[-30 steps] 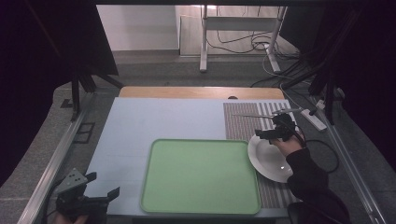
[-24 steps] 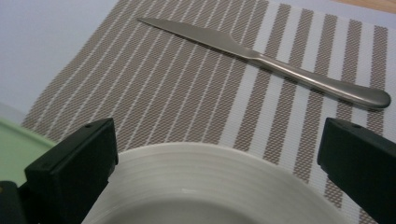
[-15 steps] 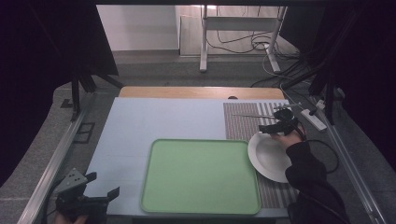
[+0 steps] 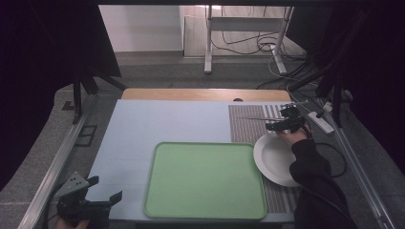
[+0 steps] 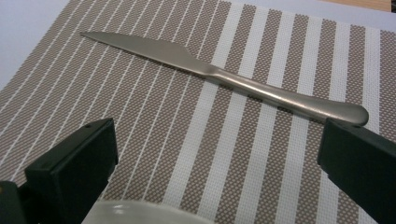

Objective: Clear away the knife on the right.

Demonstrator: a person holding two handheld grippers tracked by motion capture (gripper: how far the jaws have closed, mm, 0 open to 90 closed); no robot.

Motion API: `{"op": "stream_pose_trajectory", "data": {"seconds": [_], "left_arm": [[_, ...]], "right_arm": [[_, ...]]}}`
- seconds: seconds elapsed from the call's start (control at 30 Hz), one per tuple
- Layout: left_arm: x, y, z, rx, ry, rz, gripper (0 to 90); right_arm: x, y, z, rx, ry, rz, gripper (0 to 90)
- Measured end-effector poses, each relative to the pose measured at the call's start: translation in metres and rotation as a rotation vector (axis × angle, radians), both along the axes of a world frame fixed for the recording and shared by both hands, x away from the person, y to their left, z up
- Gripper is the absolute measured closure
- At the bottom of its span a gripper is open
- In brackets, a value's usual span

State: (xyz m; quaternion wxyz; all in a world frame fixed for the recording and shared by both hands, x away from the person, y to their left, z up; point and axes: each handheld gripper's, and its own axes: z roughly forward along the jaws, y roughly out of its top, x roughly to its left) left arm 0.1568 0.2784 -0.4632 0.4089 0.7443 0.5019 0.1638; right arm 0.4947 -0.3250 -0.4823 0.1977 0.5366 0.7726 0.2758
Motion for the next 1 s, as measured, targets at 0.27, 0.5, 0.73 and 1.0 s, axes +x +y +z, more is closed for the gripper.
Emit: {"op": "stream_pose_trajectory", "data": {"seconds": [0.27, 0.5, 0.73, 1.0], "left_arm": [[0.000, 0.000, 0.000, -0.001, 0.000, -0.001, 0.0], [0.000, 0.000, 0.000, -0.001, 0.001, -0.002, 0.0], [0.000, 0.000, 0.000, -0.002, 0.002, -0.002, 0.0], [0.001, 0.001, 0.000, -0.006, 0.004, -0.002, 0.0]], "right_arm": [[0.014, -0.003, -0.006, -0.031, 0.014, 0.010, 3.5], [0.019, -0.010, -0.001, -0.023, 0.022, 0.044, 46.1], [0.030, -0.016, 0.002, -0.013, 0.076, 0.088, 90.0], [0.052, -0.024, -0.004, -0.011, 0.038, 0.006, 90.0]]}}
